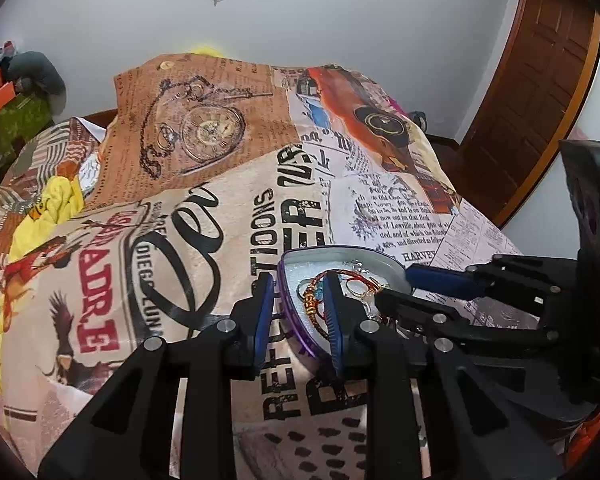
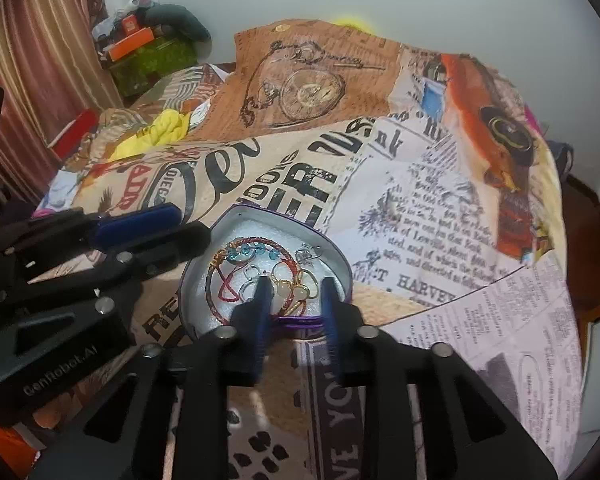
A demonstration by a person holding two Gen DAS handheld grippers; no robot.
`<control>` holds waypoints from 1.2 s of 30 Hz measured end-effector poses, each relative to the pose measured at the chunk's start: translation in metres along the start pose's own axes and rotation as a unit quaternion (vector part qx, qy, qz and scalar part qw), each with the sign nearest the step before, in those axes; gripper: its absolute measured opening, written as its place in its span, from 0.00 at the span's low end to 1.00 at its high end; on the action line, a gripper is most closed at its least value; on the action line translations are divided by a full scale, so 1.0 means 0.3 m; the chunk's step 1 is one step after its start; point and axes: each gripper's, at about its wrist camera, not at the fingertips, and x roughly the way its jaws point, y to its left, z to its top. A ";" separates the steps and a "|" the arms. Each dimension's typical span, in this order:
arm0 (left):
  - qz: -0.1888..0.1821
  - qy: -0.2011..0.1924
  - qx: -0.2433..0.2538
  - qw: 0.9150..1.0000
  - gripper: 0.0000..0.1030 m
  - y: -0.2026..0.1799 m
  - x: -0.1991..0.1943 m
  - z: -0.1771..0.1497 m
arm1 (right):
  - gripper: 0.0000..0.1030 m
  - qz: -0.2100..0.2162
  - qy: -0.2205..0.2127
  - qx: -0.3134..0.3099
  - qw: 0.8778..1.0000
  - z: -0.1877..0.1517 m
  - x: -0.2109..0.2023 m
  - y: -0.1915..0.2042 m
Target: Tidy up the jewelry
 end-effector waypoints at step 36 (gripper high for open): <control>0.040 -0.361 0.053 0.930 0.97 -0.227 -1.040 -0.148 | 0.76 -0.139 -0.399 0.031 0.906 -0.234 -1.016 0.276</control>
